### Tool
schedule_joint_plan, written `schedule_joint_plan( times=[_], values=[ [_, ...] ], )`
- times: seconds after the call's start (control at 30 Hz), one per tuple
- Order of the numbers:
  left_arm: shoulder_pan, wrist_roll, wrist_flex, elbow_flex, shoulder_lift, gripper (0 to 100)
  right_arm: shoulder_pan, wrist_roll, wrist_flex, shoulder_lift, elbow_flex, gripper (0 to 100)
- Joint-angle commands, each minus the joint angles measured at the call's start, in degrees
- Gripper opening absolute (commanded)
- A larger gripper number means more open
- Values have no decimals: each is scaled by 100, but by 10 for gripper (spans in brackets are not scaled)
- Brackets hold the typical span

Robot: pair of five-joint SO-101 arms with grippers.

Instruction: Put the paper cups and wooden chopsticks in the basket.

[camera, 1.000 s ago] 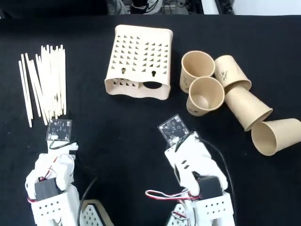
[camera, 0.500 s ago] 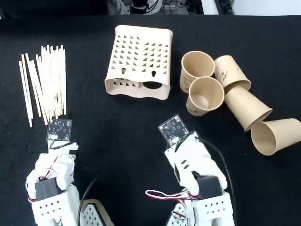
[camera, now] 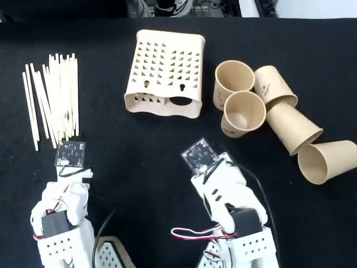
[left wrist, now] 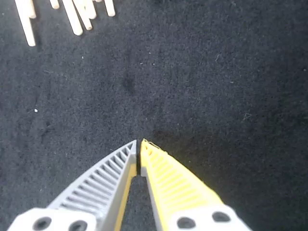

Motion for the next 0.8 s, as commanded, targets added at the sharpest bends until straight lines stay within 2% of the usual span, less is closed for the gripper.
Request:
schedule_joint_plan(
  times=[0.0,0.23,0.33,0.47,0.63,0.77],
  values=[
    [31,-35,26,101,-9,33,-70,44,-290,-295,-48,191],
    [31,-35,26,101,-9,33,-70,70,-422,-207,-277,193],
    [31,-35,26,101,-9,33,-70,79,-431,453,-954,194],
    [31,-35,26,101,-9,33,-79,527,-721,2580,-2440,194],
    [31,-35,26,101,-9,33,-79,756,-431,5754,-4611,193],
    [31,-35,26,101,-9,33,-193,738,-703,7002,-5103,192]
  ],
)
